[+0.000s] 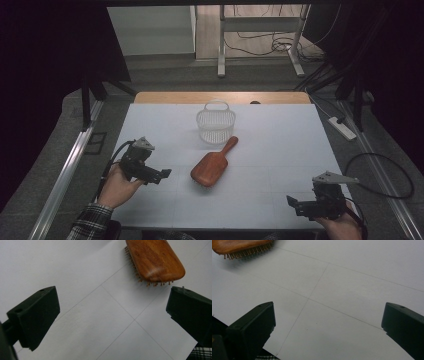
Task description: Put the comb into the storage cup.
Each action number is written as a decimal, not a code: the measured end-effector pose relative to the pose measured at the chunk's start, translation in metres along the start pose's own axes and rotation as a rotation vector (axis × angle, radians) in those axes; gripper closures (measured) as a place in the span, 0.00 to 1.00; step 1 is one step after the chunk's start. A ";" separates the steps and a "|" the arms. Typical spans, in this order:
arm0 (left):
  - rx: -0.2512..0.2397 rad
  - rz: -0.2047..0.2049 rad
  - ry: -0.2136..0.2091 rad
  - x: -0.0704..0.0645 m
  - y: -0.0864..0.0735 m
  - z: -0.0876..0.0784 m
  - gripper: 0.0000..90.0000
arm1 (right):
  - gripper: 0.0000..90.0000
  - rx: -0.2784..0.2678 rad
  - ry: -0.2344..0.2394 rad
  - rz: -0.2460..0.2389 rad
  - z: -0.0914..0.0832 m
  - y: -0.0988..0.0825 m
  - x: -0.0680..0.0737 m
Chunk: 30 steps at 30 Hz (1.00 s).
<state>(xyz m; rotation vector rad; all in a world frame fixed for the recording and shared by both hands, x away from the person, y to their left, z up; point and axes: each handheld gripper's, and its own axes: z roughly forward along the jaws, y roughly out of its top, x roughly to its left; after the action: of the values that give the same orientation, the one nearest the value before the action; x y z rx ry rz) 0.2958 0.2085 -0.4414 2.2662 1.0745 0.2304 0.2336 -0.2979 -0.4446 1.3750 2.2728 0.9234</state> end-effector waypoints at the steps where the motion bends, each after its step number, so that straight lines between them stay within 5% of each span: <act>1: 0.001 0.003 -0.001 0.000 0.002 0.001 0.00 | 0.00 0.000 0.000 0.000 0.000 0.000 0.000; 30: 0.009 0.031 -0.050 -0.001 0.043 0.026 0.00 | 0.00 0.003 0.000 -0.003 0.000 0.000 0.000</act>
<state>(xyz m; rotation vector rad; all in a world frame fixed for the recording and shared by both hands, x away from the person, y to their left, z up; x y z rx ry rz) 0.3333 0.1757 -0.4367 2.2863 1.0169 0.1804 0.2337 -0.2978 -0.4447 1.3729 2.2765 0.9197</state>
